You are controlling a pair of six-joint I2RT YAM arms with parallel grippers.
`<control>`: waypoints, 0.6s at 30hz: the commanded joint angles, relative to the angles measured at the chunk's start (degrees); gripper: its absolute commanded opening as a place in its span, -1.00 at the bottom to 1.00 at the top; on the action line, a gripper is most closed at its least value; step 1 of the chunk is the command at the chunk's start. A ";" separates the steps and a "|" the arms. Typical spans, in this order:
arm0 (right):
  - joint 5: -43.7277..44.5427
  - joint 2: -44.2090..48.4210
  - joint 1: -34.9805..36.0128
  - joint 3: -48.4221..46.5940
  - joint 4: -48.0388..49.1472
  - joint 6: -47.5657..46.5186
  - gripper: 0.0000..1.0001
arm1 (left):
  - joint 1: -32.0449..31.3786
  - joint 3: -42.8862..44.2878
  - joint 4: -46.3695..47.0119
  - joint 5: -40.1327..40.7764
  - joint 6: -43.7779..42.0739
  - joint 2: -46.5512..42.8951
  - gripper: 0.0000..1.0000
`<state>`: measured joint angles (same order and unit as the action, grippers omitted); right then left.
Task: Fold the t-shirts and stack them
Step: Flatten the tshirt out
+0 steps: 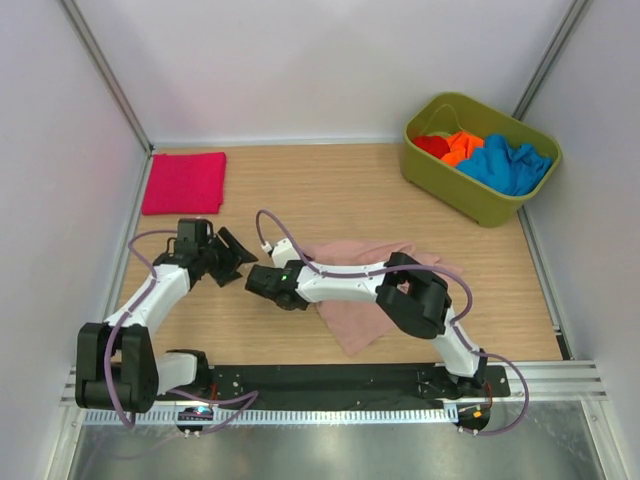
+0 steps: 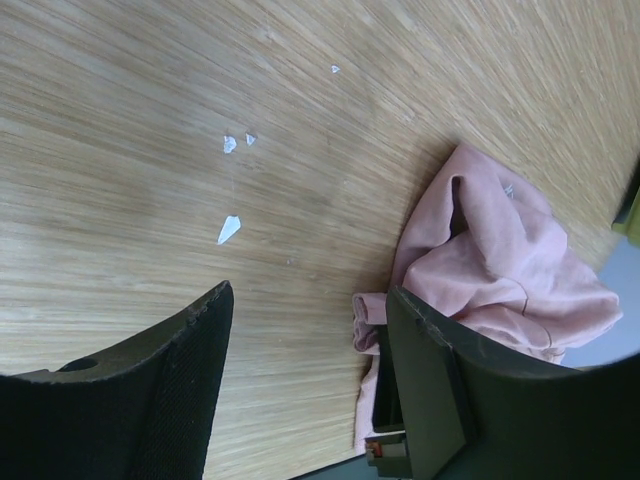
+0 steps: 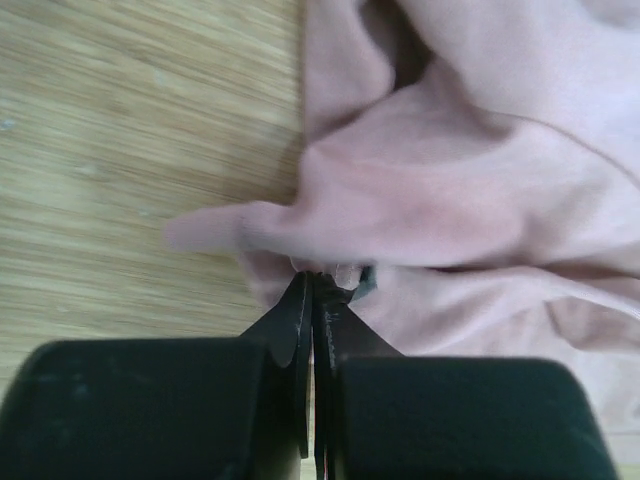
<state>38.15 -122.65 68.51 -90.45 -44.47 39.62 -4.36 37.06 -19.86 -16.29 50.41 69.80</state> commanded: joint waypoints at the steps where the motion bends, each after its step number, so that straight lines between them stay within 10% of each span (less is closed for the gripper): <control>1: 6.84 6.18 0.04 -2.27 -6.92 2.48 -0.97 | 0.32 -0.67 2.37 -0.32 -0.67 -0.19 0.27; 10: 10.72 30.52 -8.29 1.86 -14.77 2.93 -0.98 | -5.03 -1.11 3.51 0.21 -2.34 -1.59 0.15; 18: 6.94 41.35 -28.68 3.80 -12.31 -5.32 -0.98 | -23.83 -5.68 6.41 3.19 -2.61 -9.94 0.11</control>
<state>45.39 -82.30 44.16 -87.85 -56.31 38.44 -21.61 32.62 -16.91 -15.14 48.18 63.33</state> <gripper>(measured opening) 0.033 0.557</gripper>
